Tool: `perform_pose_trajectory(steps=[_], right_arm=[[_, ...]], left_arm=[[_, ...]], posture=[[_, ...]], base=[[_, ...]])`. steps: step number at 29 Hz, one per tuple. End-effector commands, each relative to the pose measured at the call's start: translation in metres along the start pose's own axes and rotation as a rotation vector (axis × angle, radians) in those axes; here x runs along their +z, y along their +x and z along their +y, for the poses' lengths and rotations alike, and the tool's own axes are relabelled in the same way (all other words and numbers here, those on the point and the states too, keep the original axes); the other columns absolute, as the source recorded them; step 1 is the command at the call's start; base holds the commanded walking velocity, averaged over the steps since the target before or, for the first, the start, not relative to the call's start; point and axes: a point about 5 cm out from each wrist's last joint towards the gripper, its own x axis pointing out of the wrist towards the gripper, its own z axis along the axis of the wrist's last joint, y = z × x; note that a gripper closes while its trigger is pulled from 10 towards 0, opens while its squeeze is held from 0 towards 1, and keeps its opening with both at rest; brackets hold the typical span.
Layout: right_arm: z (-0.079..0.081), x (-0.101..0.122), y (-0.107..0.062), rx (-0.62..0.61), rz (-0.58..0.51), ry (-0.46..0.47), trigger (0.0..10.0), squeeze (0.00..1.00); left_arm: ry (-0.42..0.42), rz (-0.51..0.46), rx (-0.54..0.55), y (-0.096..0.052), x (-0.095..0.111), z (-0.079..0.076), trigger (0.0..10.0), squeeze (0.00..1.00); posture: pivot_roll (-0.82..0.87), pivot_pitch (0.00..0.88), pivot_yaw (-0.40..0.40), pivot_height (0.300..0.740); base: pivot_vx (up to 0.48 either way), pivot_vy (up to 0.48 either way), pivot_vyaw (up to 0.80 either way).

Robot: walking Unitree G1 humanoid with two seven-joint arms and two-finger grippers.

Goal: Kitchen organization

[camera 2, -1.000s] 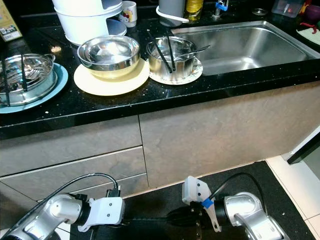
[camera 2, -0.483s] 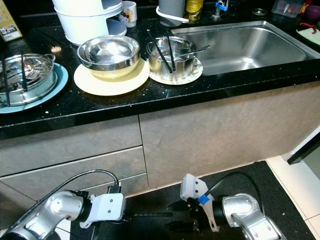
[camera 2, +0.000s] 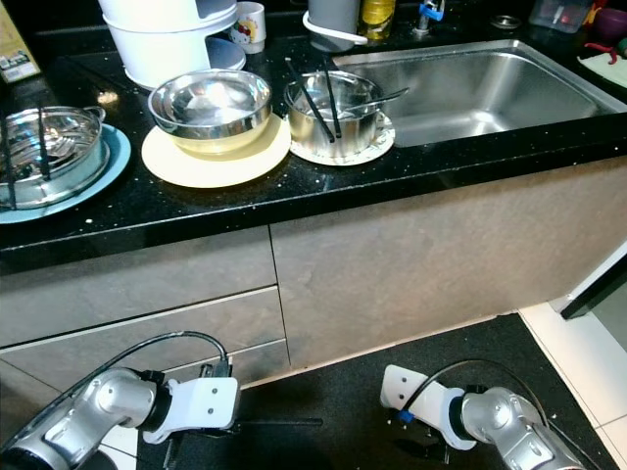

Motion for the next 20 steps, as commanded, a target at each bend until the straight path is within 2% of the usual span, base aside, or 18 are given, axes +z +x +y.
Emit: perform_pose_trajectory(steps=[1, 4, 5, 6, 12, 20], right_arm=[[0.011, 0.014, 0.006, 0.055, -0.132, 0.089, 10.0, 0.00], [0.017, 0.044, 0.009, 0.138, -0.376, 0.200, 10.0, 0.00], [0.020, 0.054, 0.010, 0.164, -0.437, 0.196, 10.0, 0.77], [0.025, 0.067, 0.011, 0.205, -0.507, 0.190, 10.0, 1.00], [0.038, 0.086, 0.015, 0.287, -0.573, 0.150, 10.0, 1.00], [0.044, 0.096, 0.021, 0.368, -0.542, 0.091, 10.0, 1.00]], left_arm=[[-0.005, 0.047, -0.056, 0.002, -0.007, -0.011, 0.0, 0.00], [-0.013, 0.045, -0.053, 0.002, -0.007, -0.009, 0.0, 0.00], [-0.018, 0.057, -0.065, 0.002, -0.007, -0.010, 0.0, 0.00], [-0.021, 0.082, -0.090, 0.002, -0.009, -0.012, 0.0, 0.00], [-0.004, 0.133, -0.099, 0.000, -0.013, -0.011, 0.0, 0.00], [0.035, 0.189, -0.057, 0.003, -0.013, -0.001, 0.0, 0.00]], posture=[[-0.09, 0.242, -0.002, 0.740], [-0.08, 0.238, -0.005, 0.740], [-0.08, 0.236, -0.004, 0.740], [-0.08, 0.235, -0.003, 0.740], [-0.08, 0.233, -0.003, 0.740], [-0.09, 0.233, 0.000, 0.740]], base=[[0.000, 0.000, 0.00], [0.000, 0.000, 0.00], [0.000, 0.000, 0.00], [0.000, 0.000, 0.00], [0.000, 0.000, 0.00], [0.000, 0.000, 0.00]])
